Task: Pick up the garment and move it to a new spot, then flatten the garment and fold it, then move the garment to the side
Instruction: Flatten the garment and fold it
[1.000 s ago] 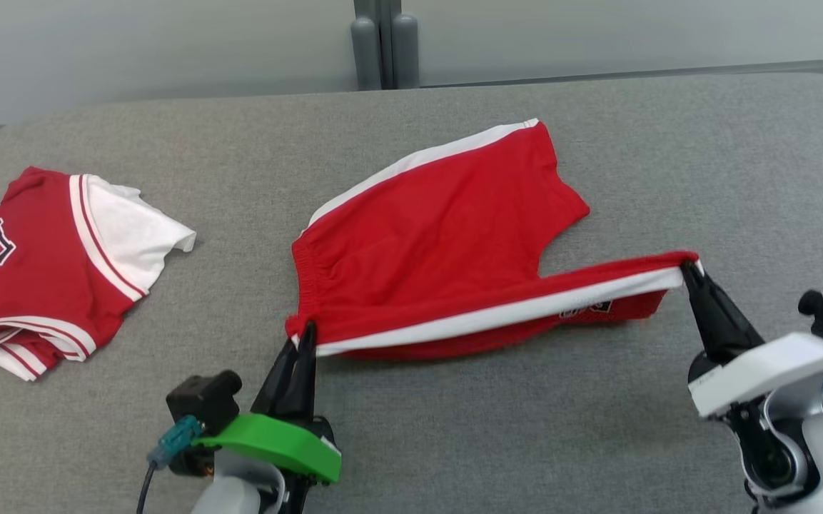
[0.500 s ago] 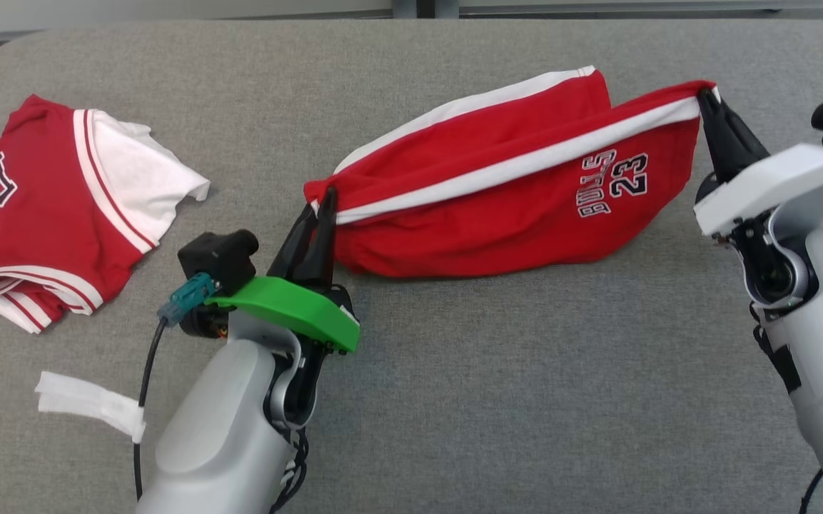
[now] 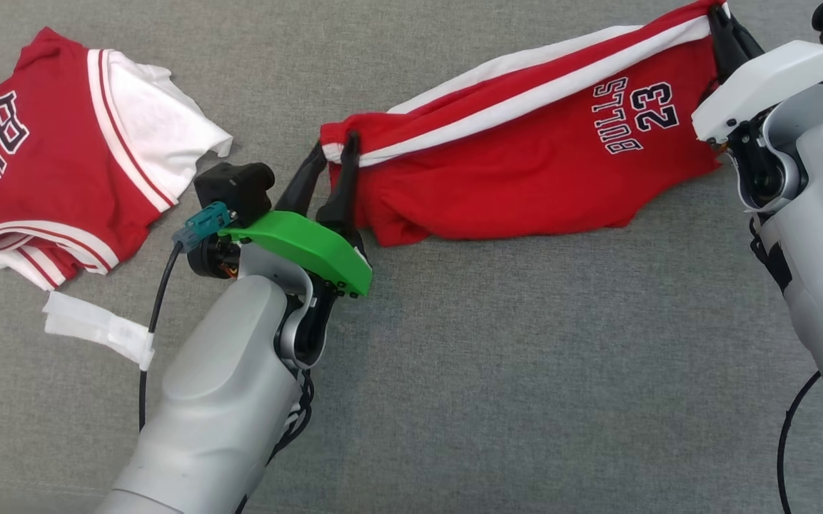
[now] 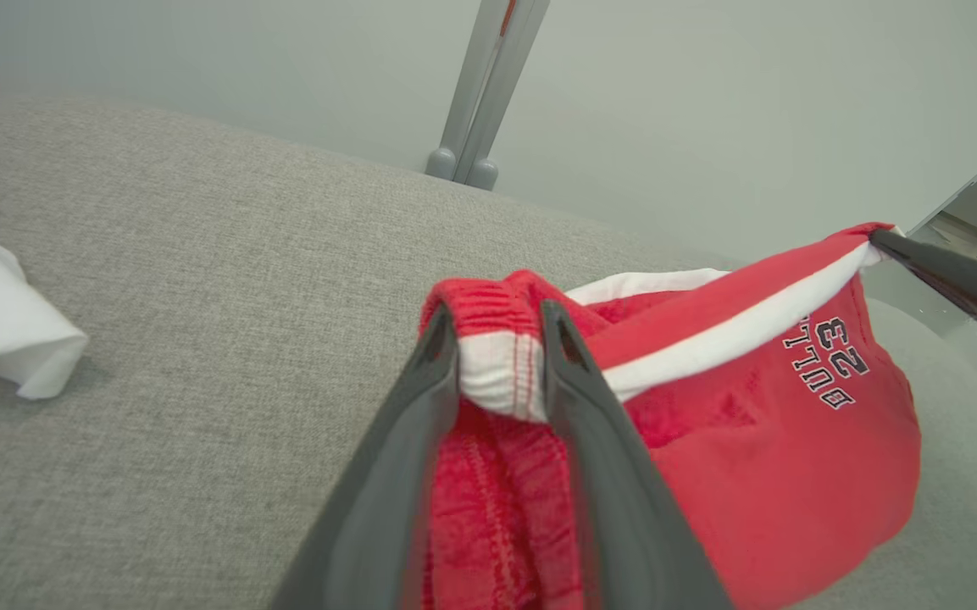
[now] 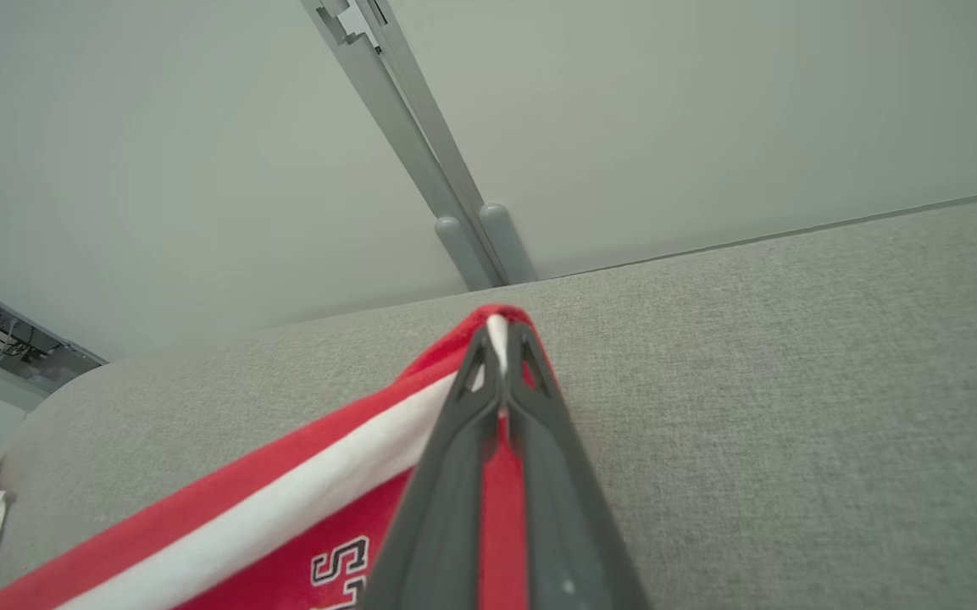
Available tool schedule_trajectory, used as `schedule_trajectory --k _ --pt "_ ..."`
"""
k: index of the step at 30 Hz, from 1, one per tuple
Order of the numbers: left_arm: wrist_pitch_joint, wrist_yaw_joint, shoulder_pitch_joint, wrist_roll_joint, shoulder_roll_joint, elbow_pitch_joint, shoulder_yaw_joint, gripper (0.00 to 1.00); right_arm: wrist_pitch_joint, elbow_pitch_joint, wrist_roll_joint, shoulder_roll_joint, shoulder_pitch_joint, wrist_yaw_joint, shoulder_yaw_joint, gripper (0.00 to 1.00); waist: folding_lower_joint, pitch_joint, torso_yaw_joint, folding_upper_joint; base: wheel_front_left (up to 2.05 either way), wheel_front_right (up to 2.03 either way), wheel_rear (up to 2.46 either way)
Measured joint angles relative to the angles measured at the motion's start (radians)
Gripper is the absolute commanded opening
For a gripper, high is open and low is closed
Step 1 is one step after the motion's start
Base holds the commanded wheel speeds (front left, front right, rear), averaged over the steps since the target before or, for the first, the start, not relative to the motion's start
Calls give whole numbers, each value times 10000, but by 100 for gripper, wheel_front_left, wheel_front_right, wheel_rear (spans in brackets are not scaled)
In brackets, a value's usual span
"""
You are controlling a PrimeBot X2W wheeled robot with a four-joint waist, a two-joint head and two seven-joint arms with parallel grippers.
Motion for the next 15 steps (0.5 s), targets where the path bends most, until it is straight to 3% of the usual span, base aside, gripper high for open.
schedule_trajectory --k 1,2,10,15 --pt "-2 38 -56 -36 0 -19 -17 100 -117 163 59 10 -82 0 81 96 0 33 44 0 0 0 0" --pt "-4 40 -82 -46 6 -58 -31 100 -217 284 84 19 -161 -2 205 100 0 56 85 0 0 0 0" --pt "-15 219 313 297 4 -713 399 100 -663 514 721 -217 49 -2 1118 100 0 -127 169 0 0 0 0" --pt "-17 389 1095 1461 2 -1453 1193 100 -681 499 848 -715 437 -2 1946 100 0 -354 172 0 0 0 0"
